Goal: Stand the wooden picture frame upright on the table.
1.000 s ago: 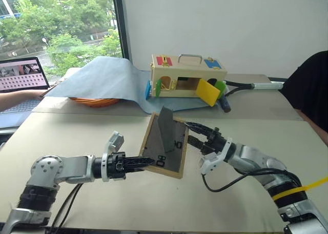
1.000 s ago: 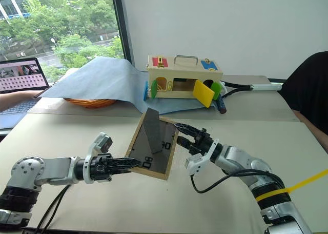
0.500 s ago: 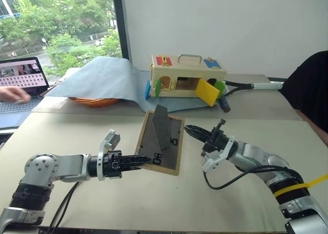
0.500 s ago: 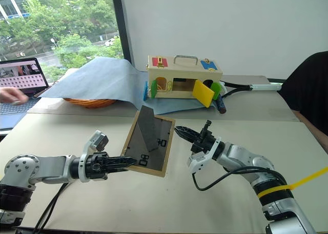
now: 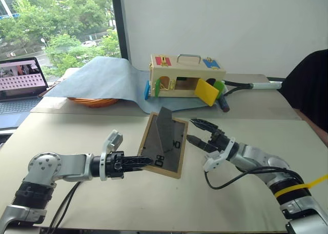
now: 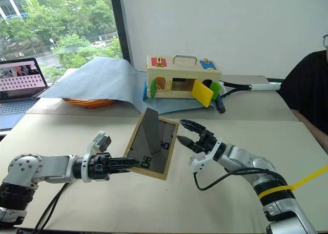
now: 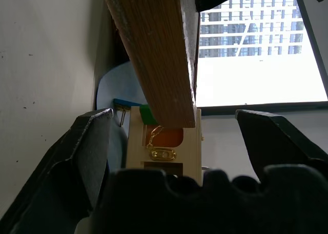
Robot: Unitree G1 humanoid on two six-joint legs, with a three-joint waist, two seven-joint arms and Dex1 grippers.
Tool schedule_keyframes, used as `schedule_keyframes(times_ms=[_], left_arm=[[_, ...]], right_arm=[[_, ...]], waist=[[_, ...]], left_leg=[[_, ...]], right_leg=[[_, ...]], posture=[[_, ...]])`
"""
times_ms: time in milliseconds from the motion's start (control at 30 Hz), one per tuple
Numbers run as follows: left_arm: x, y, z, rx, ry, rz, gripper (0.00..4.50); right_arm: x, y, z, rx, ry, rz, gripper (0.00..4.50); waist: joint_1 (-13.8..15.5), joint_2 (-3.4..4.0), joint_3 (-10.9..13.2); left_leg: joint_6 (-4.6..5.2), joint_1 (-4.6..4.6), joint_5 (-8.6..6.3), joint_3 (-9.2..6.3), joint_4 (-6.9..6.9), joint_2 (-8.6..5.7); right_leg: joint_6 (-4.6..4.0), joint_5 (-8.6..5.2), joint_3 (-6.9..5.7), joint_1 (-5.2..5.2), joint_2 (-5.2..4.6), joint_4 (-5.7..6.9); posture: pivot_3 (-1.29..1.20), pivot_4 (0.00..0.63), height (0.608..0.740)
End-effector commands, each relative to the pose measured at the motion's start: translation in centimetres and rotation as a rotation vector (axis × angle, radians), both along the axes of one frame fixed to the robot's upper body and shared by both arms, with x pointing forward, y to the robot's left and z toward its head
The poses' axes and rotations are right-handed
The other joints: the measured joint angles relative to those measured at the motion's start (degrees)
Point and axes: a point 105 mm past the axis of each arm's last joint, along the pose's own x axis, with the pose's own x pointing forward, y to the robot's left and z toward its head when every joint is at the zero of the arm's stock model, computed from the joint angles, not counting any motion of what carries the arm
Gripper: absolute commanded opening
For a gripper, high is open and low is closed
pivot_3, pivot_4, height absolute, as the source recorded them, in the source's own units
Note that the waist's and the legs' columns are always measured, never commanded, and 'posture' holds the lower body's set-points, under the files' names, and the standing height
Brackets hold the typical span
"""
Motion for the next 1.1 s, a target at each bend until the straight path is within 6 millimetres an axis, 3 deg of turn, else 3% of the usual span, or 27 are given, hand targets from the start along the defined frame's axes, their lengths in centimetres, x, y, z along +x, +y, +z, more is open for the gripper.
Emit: schedule_keyframes(times_ms=[33, 133, 233, 433, 500, 600, 667, 733, 867, 1000, 1100], left_arm=[[-0.2, -0.2, 1.1, -0.05, -0.031, -0.025, 1.19], [-0.3, -0.1, 1.0, -0.049, -0.029, -0.027, 1.19], [-0.2, 0.0, 0.9, -0.047, -0.028, -0.025, 1.19], [-0.2, -0.1, 0.8, -0.046, -0.031, -0.031, 1.19], [-0.2, -0.1, 0.9, -0.047, -0.032, -0.034, 1.19], [-0.3, -0.1, 0.9, -0.048, -0.035, -0.037, 1.19], [-0.3, -0.1, 1.0, -0.03, -0.071, -0.032, 2.19], [0.1, 0.6, 1.2, -0.013, -0.097, 0.004, 2.78], [1.0, 3.6, 3.6, -0.042, -0.224, 0.115, 4.29], [0.2, 6.9, 6.2, -0.077, -0.333, 0.165, 4.31], [-0.5, 8.3, 6.9, -0.051, -0.426, 0.196, 4.31]], right_arm=[[-0.2, 1.0, 1.6, 0.035, -0.098, 0.03, 4.46], [-0.3, 1.4, 1.7, 0.044, -0.104, 0.043, 4.46], [-0.3, 1.8, 1.6, 0.049, -0.081, 0.066, 3.77], [-0.6, 2.1, 1.6, 0.06, -0.06, 0.09, 1.69], [-0.6, 2.2, 1.6, 0.064, -0.056, 0.092, 1.25], [-0.6, 2.2, 1.7, 0.069, -0.054, 0.093, 1.25], [-0.7, 2.1, 1.7, 0.073, -0.047, 0.093, 1.25], [-0.6, 2.0, 1.7, 0.078, -0.036, 0.088, 1.2], [-0.2, 1.3, 1.9, 0.092, -0.004, 0.063, 1.2], [1.0, 0.3, 1.9, 0.134, 0.103, 0.015, 1.2], [2.5, -0.3, 1.9, 0.281, 0.357, -0.012, 1.2]], waist=[[0.0, 0.0, 0.0], [0.01, 0.0, 0.0], [0.01, 0.0, 0.0], [0.02, -0.01, 0.0], [0.0, -0.01, 0.0], [-0.02, -0.01, 0.0], [-0.02, -0.02, 0.01], [-0.03, -0.02, 0.01], [-0.16, -0.03, 0.02], [-0.36, -0.06, 0.03], [-0.67, -0.05, 0.04]], left_leg=[[0.0, 0.0, 0.0, 0.0, 0.0, 0.0], [0.0, 0.0, 0.0, 0.0, 0.01, 0.0], [0.0, -0.01, 0.0, 0.0, 0.03, 0.0], [0.0, -0.02, 0.0, -0.01, 0.06, 0.0], [0.0, -0.02, 0.0, -0.02, 0.07, 0.0], [0.0, -0.02, 0.0, -0.04, 0.07, 0.0], [0.0, -0.02, 0.0, -0.05, 0.07, 0.0], [0.0, -0.03, 0.0, -0.05, 0.07, 0.0], [0.01, -0.03, 0.0, -0.07, 0.07, 0.0], [0.01, -0.03, 0.0, -0.09, 0.06, 0.0], [0.01, -0.03, -0.01, -0.09, 0.06, 0.0]], right_leg=[[0.0, 0.0, 0.0, 0.0, 0.0, 0.0], [0.0, 0.0, 0.0, 0.01, 0.0, 0.01], [0.0, 0.0, 0.0, 0.02, 0.0, 0.01], [0.0, 0.0, -0.01, 0.03, 0.0, 0.02], [0.0, 0.0, -0.02, 0.03, 0.0, 0.04], [0.0, 0.0, -0.04, 0.03, 0.0, 0.04], [0.0, 0.0, -0.04, 0.03, 0.0, 0.05], [0.0, 0.0, -0.05, 0.04, 0.0, 0.05], [-0.01, 0.0, -0.06, 0.04, 0.0, 0.06], [-0.04, -0.02, -0.1, 0.02, 0.0, 0.07], [-0.05, -0.03, -0.11, 0.04, 0.0, 0.07]], posture=[[0.0, 0.15, 0.67], [0.0, 0.15, 0.67], [0.0, 0.15, 0.67], [0.0, 0.15, 0.67], [0.0, 0.15, 0.67], [0.0, 0.15, 0.67], [0.0, 0.15, 0.67], [0.0, 0.15, 0.67], [0.0, 0.15, 0.67], [0.0, 0.15, 0.67], [0.0, 0.15, 0.67]])
